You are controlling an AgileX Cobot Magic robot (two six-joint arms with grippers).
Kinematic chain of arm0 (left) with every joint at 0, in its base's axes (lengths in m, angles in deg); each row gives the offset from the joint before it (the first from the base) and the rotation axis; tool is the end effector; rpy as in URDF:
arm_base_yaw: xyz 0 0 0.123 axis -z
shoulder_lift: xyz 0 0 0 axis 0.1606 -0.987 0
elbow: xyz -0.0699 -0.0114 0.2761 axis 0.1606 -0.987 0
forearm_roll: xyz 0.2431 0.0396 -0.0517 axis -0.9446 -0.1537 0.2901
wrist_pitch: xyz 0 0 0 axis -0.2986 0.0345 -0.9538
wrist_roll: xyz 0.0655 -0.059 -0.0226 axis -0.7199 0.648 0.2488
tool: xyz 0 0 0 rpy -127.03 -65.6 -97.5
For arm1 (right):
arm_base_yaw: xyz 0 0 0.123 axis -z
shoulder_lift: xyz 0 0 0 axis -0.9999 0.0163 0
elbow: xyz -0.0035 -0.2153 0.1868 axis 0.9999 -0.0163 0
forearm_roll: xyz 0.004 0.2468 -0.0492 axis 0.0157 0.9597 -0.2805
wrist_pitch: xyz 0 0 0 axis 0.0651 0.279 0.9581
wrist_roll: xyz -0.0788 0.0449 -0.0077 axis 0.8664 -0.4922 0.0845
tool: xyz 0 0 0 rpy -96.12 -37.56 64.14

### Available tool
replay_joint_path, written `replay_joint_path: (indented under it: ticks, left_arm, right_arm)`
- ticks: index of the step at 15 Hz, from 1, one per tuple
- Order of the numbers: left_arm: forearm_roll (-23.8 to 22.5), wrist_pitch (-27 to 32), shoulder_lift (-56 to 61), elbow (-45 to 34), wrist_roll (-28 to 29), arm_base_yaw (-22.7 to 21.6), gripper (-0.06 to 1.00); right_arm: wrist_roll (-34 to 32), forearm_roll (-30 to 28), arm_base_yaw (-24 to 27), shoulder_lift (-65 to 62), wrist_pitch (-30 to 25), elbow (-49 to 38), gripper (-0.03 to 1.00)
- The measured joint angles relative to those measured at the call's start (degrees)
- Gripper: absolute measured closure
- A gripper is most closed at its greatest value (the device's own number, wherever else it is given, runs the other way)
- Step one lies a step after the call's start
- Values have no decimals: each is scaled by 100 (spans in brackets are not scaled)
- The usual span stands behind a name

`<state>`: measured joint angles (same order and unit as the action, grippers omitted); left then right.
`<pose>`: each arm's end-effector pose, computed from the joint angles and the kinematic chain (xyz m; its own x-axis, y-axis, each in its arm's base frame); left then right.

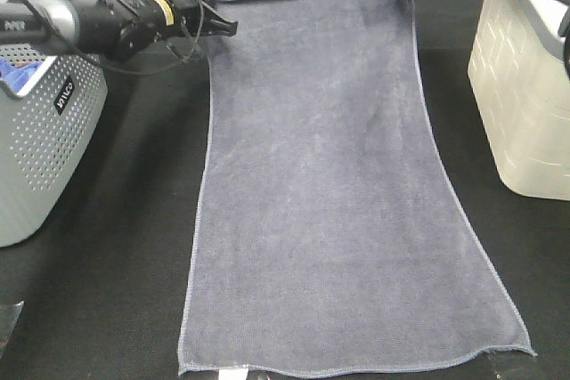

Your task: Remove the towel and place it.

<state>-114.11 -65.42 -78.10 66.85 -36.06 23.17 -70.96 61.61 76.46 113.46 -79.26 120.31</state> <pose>0.5548 -0.1501 0.1288 -0.2077 0.1200 -0.9708 0.3797 0.9245 0.0330 0.5775 0.1169 0.1872 -0.4128 -0.2079 -0.8868 -0.1494 0.9759 -0.1592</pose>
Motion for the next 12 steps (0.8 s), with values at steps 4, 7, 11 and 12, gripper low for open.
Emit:
replay_joint_path:
  ticks: [4,7,11,12]
  left_arm:
    - [0,-315,-619,350,0,0,94]
    - [17,-327,-865,453,0,0,94]
    - [149,-183,-1106,481,0,0,94]
    - [166,-149,-1117,481,0,0,91]
  right_arm:
    - [-40,-292,23,521,688,0,97]
    - [-69,-338,143,859,1180,0,97]
    - [-80,-332,201,1140,1438,0,88]
    - [-80,-332,201,1146,1438,0,74]
